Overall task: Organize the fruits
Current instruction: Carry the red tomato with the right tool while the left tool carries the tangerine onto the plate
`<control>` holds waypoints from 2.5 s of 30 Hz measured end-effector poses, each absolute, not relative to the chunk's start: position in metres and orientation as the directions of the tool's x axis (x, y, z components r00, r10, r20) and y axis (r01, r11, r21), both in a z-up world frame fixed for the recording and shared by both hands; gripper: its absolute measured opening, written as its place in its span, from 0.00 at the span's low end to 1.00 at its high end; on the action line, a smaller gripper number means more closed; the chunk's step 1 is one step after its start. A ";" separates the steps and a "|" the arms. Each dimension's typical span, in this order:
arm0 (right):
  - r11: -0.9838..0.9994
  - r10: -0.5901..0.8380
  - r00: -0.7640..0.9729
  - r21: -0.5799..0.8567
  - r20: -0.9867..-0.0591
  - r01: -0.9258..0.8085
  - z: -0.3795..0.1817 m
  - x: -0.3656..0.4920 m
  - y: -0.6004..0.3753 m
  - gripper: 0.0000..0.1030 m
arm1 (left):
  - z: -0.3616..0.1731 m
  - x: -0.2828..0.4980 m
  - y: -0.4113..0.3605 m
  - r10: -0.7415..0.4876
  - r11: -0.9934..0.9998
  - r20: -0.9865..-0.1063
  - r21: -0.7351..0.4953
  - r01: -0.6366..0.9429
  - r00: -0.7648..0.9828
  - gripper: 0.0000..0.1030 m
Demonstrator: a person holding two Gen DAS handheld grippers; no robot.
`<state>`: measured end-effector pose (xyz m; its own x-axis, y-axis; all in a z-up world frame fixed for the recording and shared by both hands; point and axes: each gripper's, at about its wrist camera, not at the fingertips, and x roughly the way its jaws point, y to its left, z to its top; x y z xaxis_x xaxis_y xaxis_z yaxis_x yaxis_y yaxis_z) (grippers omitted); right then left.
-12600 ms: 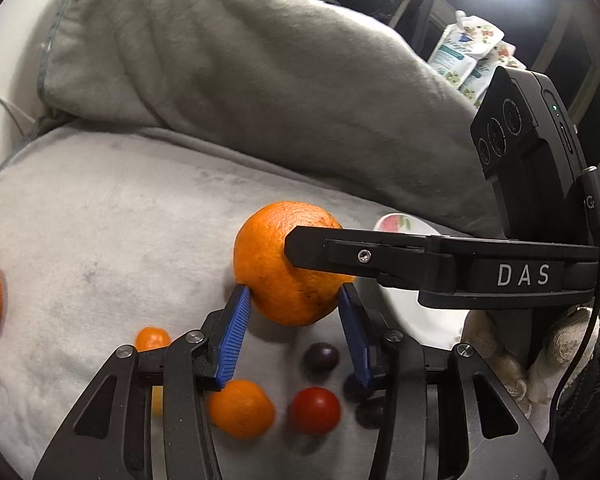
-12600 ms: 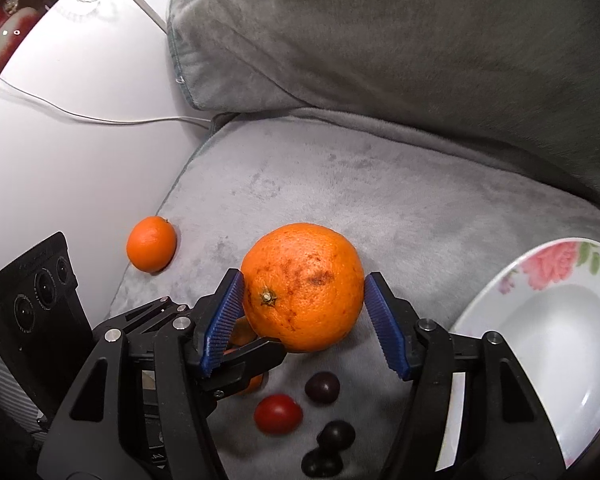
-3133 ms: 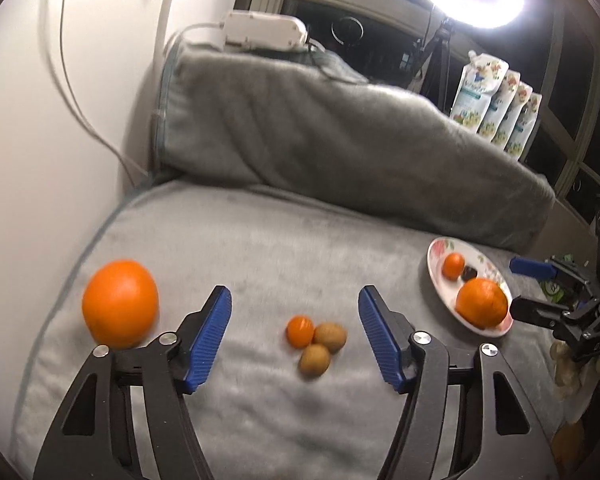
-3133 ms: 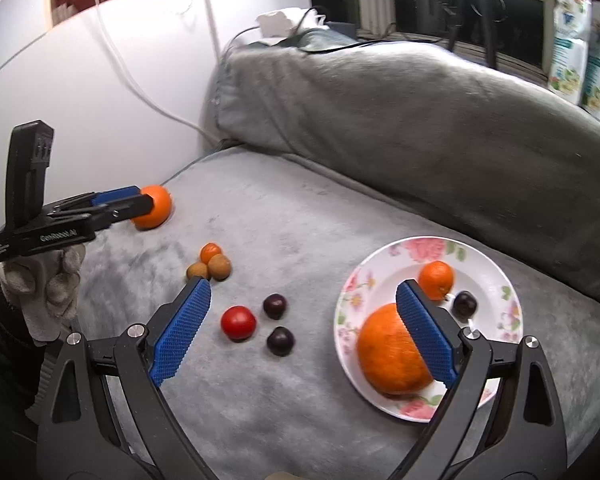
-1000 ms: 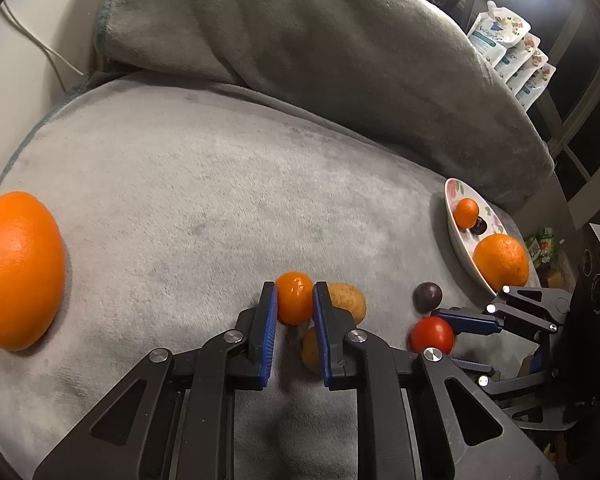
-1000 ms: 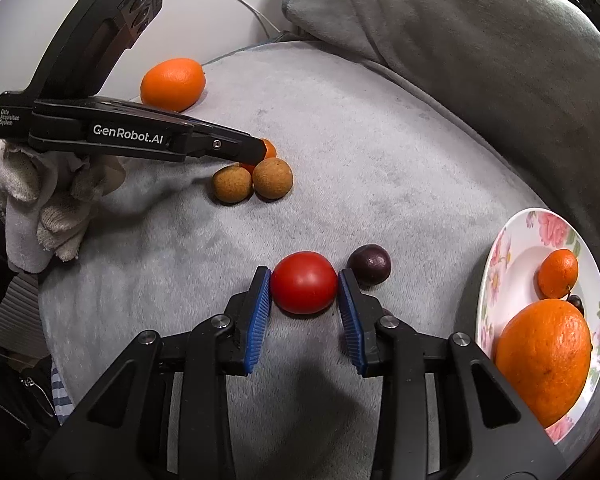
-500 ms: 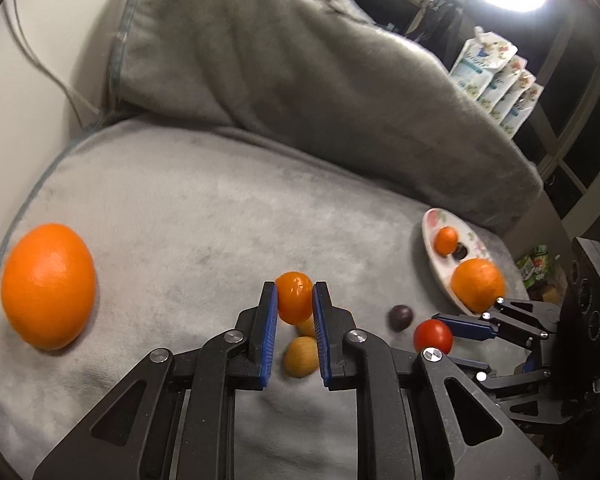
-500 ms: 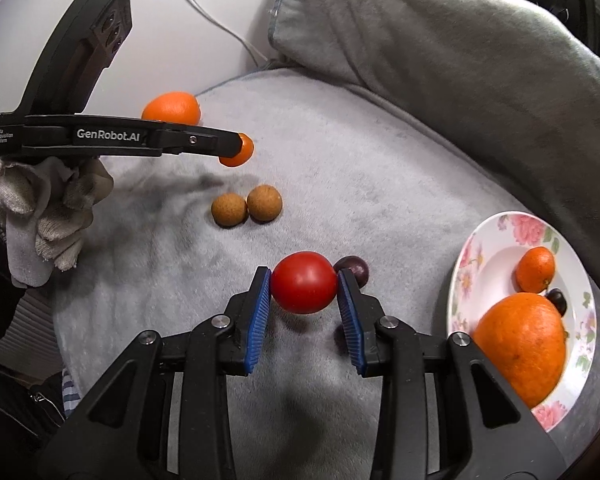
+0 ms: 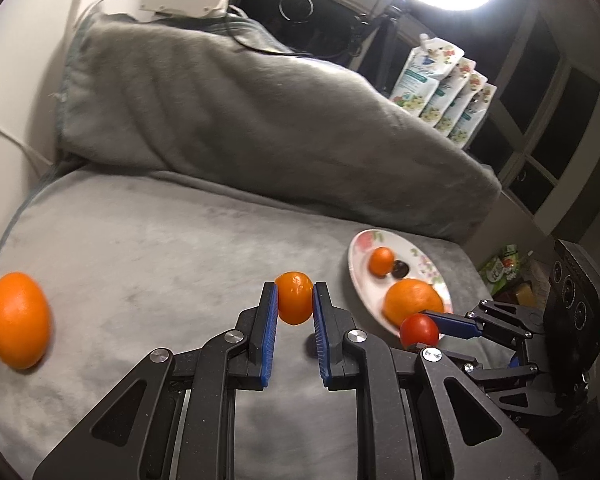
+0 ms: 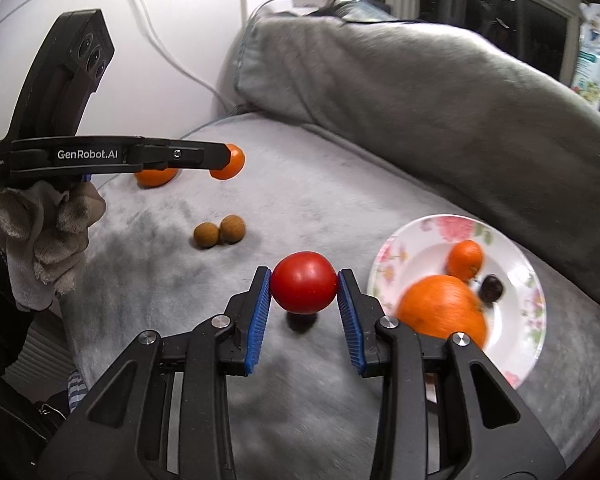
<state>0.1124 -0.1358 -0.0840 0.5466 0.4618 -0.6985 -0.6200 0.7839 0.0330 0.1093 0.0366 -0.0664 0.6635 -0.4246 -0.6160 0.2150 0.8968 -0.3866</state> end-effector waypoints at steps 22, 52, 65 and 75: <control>0.895 0.376 0.642 0.083 -0.668 -0.438 -0.076 0.115 -0.241 0.34 | -0.058 0.136 -0.043 -0.509 0.861 -0.614 -0.377 0.343 0.604 0.15; 0.907 0.387 0.602 0.171 -0.699 -0.385 -0.107 0.151 -0.278 0.34 | -0.073 0.168 -0.105 -0.439 0.887 -0.685 -0.231 0.399 0.581 0.15; 0.903 0.400 0.589 0.193 -0.702 -0.384 -0.111 0.158 -0.278 0.34 | -0.073 0.168 -0.111 -0.444 0.884 -0.684 -0.229 0.409 0.578 0.16; 0.905 0.397 0.598 0.189 -0.696 -0.381 -0.110 0.158 -0.277 0.35 | -0.070 0.166 -0.113 -0.455 0.878 -0.674 -0.231 0.419 0.582 0.29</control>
<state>0.1582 -0.2773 -0.1104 0.5981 0.3965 -0.6964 -0.3805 0.9053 0.1887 0.1661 -0.1127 -0.0698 0.5817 -0.4554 -0.6740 0.4192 0.8779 -0.2314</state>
